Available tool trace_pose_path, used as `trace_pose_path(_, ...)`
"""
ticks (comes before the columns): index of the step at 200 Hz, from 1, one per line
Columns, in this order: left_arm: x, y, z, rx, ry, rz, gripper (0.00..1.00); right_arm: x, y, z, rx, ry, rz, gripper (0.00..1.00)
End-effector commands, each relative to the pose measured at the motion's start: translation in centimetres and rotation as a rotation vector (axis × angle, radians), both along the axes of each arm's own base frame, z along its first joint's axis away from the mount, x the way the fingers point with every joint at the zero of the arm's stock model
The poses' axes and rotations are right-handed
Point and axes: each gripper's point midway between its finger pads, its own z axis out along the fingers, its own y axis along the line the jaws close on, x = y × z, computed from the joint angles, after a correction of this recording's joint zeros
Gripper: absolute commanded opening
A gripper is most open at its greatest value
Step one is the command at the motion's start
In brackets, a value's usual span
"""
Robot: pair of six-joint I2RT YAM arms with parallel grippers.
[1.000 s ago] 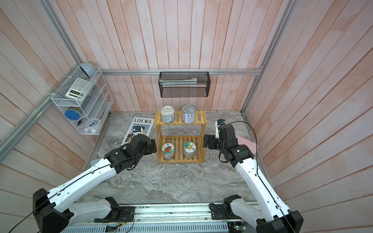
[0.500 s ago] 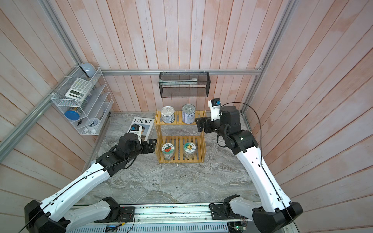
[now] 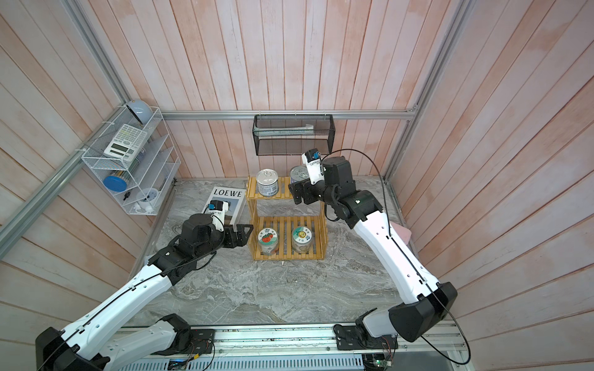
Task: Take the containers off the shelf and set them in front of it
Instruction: 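Pick up a container from the shelf.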
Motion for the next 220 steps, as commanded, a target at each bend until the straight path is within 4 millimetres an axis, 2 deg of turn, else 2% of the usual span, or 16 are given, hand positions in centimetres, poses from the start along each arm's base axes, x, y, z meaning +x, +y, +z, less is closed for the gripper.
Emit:
trace_pose_path(1, -0.1, -0.2, 0.3, -0.029, -0.018, -0.018, 1.0, 1.2, -0.1, 1.8, -0.014, -0.069, -0.03, 0.98)
trace_pose_path(63, 0.2, -0.3, 0.0, -0.042, -0.013, -0.028, 1.0, 3.8, 1.0, 0.5, -0.043, -0.059, -0.039, 0.98)
trace_pose_path(99, 0.1, 0.0, -0.1, -0.038, -0.009, -0.026, 1.0, 4.4, 1.1, 0.1, -0.042, -0.054, -0.052, 0.98)
trace_pose_path(156, 0.1, 0.3, -0.5, -0.035, 0.0, -0.014, 1.0, 4.4, 1.1, -0.1, -0.033, -0.044, -0.054, 0.79)
trace_pose_path(220, 0.1, 0.5, -0.7, -0.031, 0.003, -0.009, 1.0, 4.3, 1.0, 0.2, -0.024, -0.046, -0.059, 0.7)
